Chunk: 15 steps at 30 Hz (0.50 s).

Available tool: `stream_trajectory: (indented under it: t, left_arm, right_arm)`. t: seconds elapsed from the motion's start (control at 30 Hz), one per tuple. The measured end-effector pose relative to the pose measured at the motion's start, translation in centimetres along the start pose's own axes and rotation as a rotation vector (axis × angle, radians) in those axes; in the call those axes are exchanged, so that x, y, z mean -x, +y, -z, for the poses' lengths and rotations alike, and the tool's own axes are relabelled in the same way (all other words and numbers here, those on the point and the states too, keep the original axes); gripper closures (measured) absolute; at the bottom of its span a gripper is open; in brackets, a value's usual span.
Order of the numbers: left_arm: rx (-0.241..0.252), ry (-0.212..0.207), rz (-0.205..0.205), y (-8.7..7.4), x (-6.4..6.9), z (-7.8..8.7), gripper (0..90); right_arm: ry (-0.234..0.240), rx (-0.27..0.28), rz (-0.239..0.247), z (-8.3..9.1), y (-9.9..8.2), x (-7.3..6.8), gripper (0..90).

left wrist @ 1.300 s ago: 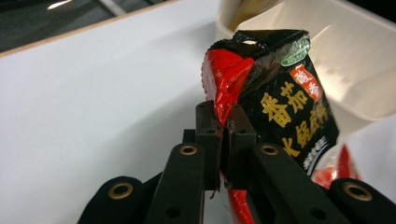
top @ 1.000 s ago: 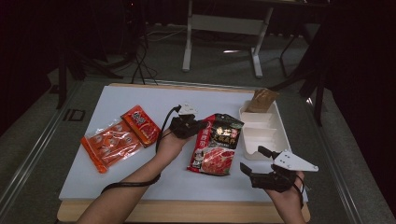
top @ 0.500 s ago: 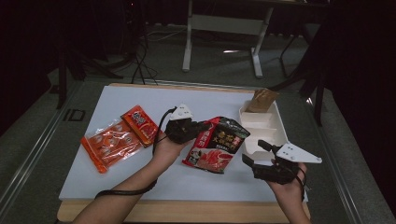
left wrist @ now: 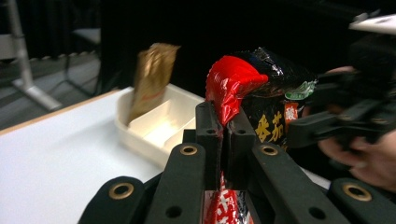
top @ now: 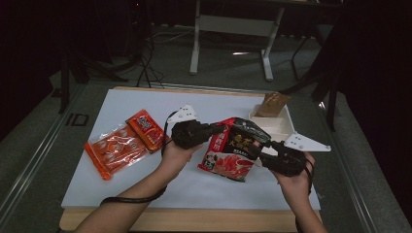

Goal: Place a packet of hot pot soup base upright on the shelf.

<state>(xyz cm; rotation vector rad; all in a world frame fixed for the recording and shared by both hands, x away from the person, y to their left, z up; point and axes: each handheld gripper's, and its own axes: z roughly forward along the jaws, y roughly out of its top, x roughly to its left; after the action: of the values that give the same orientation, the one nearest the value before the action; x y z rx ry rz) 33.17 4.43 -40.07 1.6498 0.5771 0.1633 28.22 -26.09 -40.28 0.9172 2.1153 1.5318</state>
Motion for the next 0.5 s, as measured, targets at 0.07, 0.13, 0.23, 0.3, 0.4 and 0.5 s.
stream_trajectory:
  t: [0.07,0.13,0.23,0.3,0.4,0.5]
  left_arm:
    - [0.015,-0.002,-0.001,0.1,0.2,0.1,86.9]
    - [0.024,-0.012,0.018,0.0,0.0,0.1,86.9]
    - [0.026,-0.026,0.033,-0.2,-0.4,0.2,86.7]
    - [0.021,-0.04,0.053,-0.4,-0.7,0.2,86.4]
    - [0.0,-0.048,0.065,-0.8,-0.9,0.4,85.2]
    - [-0.022,-0.056,0.068,-1.1,-1.1,0.5,84.2]
  right_arm:
    - [0.013,0.016,0.003,0.2,0.4,-0.1,62.1]
    - [0.006,0.017,0.005,0.3,0.8,-0.2,68.7]
    - [0.038,0.023,-0.027,0.5,1.2,0.1,74.0]
    - [0.04,0.019,-0.024,0.5,1.3,0.1,75.1]
    - [0.039,0.007,-0.028,0.4,1.3,0.0,76.2]
    - [0.038,0.001,-0.025,0.4,1.4,0.0,77.1]
